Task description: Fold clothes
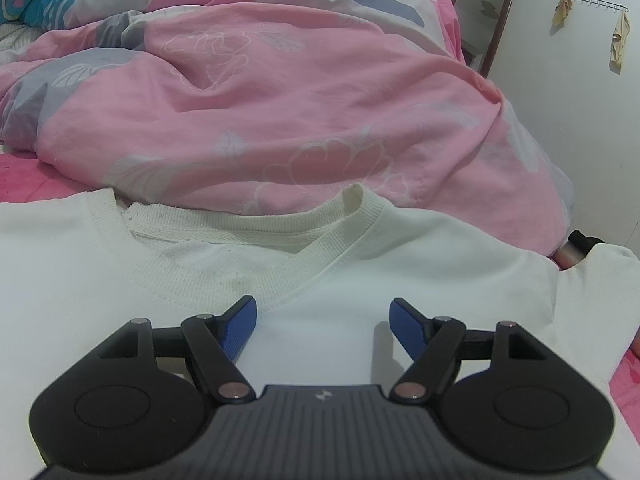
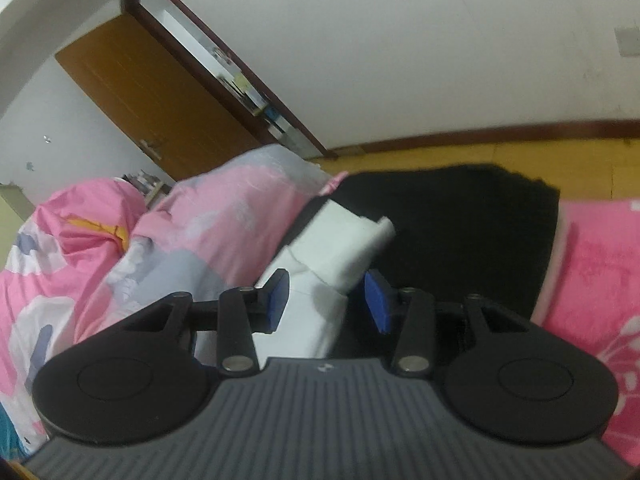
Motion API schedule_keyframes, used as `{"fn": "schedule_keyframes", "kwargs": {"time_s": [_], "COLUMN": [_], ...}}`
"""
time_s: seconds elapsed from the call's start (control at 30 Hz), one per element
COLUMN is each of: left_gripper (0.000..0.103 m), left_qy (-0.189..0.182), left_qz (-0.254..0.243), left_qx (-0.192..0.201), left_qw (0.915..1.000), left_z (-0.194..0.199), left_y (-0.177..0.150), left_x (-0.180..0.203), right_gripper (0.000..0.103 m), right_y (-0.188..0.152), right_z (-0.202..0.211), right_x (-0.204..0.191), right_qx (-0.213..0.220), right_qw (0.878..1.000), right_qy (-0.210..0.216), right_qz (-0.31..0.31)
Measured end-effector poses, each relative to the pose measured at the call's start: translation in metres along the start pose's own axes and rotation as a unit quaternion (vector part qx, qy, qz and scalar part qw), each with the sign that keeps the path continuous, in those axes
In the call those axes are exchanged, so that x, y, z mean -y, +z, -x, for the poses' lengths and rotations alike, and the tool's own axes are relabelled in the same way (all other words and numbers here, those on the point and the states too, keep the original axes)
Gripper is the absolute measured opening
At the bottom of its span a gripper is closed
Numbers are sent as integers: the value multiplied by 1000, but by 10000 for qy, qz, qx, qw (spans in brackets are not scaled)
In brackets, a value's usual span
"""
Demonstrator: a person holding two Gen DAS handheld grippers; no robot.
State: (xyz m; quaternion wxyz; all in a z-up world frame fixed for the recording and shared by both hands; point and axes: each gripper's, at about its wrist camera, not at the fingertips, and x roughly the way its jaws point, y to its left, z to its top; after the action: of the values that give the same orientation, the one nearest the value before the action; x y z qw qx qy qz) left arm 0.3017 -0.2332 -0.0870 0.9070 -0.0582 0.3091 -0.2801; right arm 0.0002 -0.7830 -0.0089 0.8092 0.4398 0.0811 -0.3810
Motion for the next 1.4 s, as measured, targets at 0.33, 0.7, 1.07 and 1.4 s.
{"fn": "schedule_keyframes", "kwargs": {"time_s": [0.33,0.7,1.07,1.4], "left_gripper": [75,75,73,74], "left_qy": [-6,-41,236,280], "left_qz": [2,44,-215,630], "left_qx": [8,21,-140,-365], "left_qw": [10000,10000,9994,9970], "left_z": [0,0,8,160], "left_y": [0,0,8,32], "left_x": [0,-1,9,-74], "right_gripper": [35,4,4,4], "right_y": [-2,16,-26,-216], "right_z": [-41,43,101,138], "right_x": [2,-42,-189,-302], "right_qx": [155,1261,750,-571], "right_qw": [9986,9890,9662,9175], "right_qy": [-67,757,1708,2643], "right_qz": [-499,153,1780,2917]}}
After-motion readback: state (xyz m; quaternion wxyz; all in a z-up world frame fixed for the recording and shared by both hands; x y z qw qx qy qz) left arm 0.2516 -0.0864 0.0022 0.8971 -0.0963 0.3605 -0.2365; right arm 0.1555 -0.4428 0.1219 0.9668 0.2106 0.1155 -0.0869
